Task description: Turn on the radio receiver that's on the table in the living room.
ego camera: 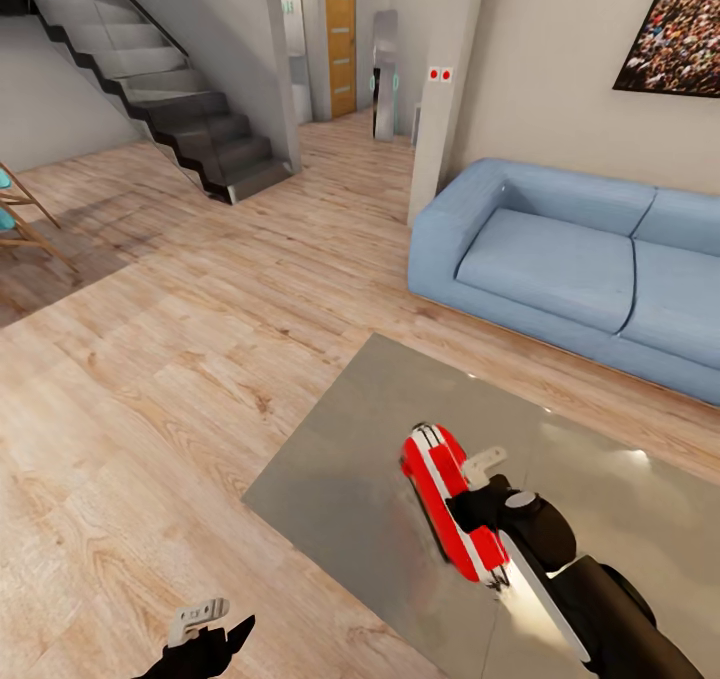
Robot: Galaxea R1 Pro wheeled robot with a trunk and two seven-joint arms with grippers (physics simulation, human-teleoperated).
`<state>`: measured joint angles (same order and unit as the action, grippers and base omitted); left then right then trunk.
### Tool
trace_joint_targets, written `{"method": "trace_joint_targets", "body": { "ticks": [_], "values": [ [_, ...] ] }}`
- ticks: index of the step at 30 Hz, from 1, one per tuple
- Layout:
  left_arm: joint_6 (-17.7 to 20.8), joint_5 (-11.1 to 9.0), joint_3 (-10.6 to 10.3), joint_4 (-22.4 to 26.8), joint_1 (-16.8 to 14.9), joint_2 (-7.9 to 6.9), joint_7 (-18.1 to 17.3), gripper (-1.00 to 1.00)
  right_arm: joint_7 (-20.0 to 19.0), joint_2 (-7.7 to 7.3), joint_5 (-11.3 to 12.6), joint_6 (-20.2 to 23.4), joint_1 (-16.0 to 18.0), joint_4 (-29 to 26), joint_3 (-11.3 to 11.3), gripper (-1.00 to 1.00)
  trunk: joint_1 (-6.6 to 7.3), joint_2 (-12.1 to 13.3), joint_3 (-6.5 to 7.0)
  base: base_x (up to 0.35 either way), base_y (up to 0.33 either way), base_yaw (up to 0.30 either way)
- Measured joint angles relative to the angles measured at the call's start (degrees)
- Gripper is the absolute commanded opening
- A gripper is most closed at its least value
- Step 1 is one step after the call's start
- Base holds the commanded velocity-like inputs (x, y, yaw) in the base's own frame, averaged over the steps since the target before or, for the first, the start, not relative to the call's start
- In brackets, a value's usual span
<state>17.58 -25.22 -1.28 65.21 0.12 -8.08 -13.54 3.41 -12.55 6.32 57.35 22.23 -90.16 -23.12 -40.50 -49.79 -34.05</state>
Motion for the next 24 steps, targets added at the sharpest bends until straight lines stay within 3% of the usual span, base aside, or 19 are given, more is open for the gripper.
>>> {"method": "trace_joint_targets", "body": {
  "ticks": [3, 5, 7, 10, 14, 17, 18, 20, 21, 24],
  "values": [
    [-0.01, 0.0, 0.02, 0.0, -0.02, -0.02, 0.0, 1.0, 13.25, 0.43, -3.75, -6.06, -0.03, -0.03, -0.78, -1.0, 0.0, 0.0, 0.0, 0.0, 0.0, 0.0],
    [-0.01, 0.0, 0.03, 0.05, -0.01, -0.07, -0.04, 1.0, 20.19, 0.52, -5.42, -10.61, -0.05, -0.05, -3.53, -1.0, 0.0, 0.0, 0.0, 0.0, 0.0, 0.0],
    [-0.01, 0.0, 0.03, 0.02, -0.02, -0.08, -0.07, 1.0, 25.1, 0.49, -7.13, -14.38, -0.08, -0.02, -6.67, -1.0, 0.0, 0.0, 0.0, 0.0, 0.0, 0.0],
    [-0.05, 0.0, 0.04, 0.01, -0.02, -0.09, -0.08, 1.0, 30.84, 0.31, -13.06, -18.53, -0.08, -0.04, -10.49, -1.0, 0.0, 0.0, 0.0, 0.0, 0.0, 0.0],
    [-0.07, 0.0, 0.05, -0.05, -0.02, -0.1, -0.08, 1.0, 37.73, 0.25, -18.68, -23.23, -0.09, -0.02, -16.64, -1.0, 0.0, 0.0, 0.0, 0.0, 0.0, 0.0],
    [-0.08, 0.0, 0.05, -0.07, 0.0, -0.11, -0.08, 1.0, 43.35, 0.19, -21.31, -23.86, -0.1, 0.0, -21.92, -1.0, 0.0, 0.0, -0.01, 0.0, 0.0, 0.0],
    [-0.08, 0.0, 0.06, -0.07, -0.02, -0.11, -0.08, 1.0, 46.28, 0.21, -23.16, -22.8, -0.12, 0.02, -25.35, -1.0, 0.0, 0.0, -0.01, 0.0, 0.0, 0.0],
    [-0.09, 0.0, 0.05, -0.08, -0.03, -0.13, -0.09, 1.0, 48.75, 0.47, -27.09, -19.11, -0.1, 0.04, -29.09, -1.0, 0.0, 0.0, -0.01, 0.0, 0.0, 0.0],
    [-0.09, 0.0, 0.05, -0.08, -0.01, -0.12, -0.09, 1.0, 49.03, 0.51, -27.38, -18.43, -0.1, 0.07, -29.71, -1.0, 0.0, 0.0, -0.01, 0.0, 0.0, 0.0],
    [-0.08, 0.0, 0.05, -0.08, 0.0, -0.17, -0.09, 1.0, 51.78, 0.46, -29.47, -14.74, -0.11, 0.15, -34.98, -1.0, 0.0, 0.0, -0.01, 0.0, 0.0, 0.0]
  ]
}}
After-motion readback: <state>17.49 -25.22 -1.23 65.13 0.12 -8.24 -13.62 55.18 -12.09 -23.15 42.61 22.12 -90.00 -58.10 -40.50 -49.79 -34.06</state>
